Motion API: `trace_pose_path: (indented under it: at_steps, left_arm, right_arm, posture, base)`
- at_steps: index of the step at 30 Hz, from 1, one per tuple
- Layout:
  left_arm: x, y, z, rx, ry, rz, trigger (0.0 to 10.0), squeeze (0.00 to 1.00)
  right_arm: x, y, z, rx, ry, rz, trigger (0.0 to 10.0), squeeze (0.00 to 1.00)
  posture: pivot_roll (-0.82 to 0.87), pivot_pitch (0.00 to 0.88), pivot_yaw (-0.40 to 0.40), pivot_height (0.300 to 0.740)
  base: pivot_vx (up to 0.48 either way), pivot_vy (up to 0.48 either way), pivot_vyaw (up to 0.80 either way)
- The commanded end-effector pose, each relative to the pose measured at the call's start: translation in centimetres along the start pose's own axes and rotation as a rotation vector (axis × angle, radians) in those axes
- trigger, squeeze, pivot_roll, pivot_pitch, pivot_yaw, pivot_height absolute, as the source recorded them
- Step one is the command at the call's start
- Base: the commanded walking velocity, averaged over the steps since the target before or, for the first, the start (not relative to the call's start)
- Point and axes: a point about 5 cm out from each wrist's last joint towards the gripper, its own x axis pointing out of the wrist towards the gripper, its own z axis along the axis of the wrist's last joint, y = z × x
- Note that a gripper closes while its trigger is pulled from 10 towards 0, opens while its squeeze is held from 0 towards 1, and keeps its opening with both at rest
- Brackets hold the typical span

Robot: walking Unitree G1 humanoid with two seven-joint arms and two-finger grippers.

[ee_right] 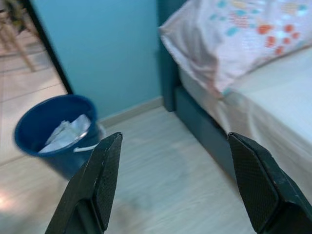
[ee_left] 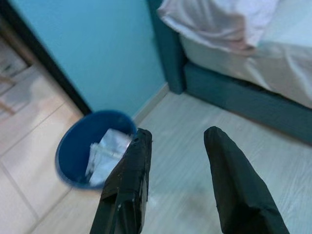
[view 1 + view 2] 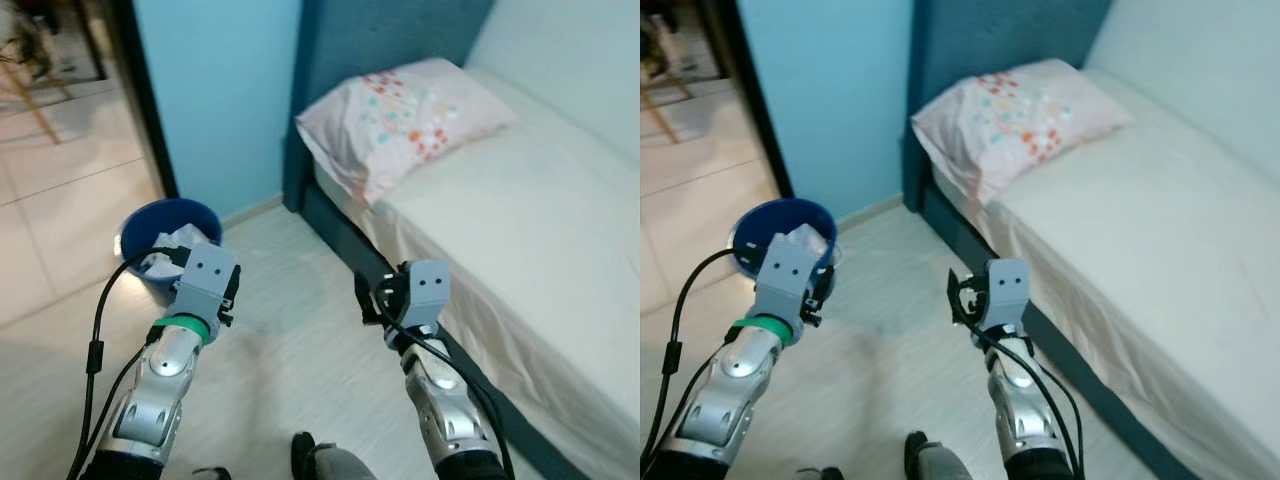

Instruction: Clean up the room

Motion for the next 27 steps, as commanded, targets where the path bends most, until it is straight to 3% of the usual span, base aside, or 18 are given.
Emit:
trace_pose_path:
  at_steps: [1,27]
  left_arm:
    - [-0.13,-0.33,-0.04,-0.005,0.005,-0.015,10.0,0.0]
    - [0.01,-0.89,0.3,-0.038,-0.018,-0.072,10.0,0.0]
  right_arm:
    - [-0.11,-0.19,-0.39,0.005,0.017,-0.005,10.0,0.0]
    - [0.17,-0.22,-0.45,0.014,0.018,-0.005,10.0,0.0]
  posture:
    - [0.05,0.082,-0.007,0.74]
    - [0.05,0.067,-0.008,0.74]
  base:
    - [0.0,0.0,-0.8]
    - [0.0,0.0,-0.8]
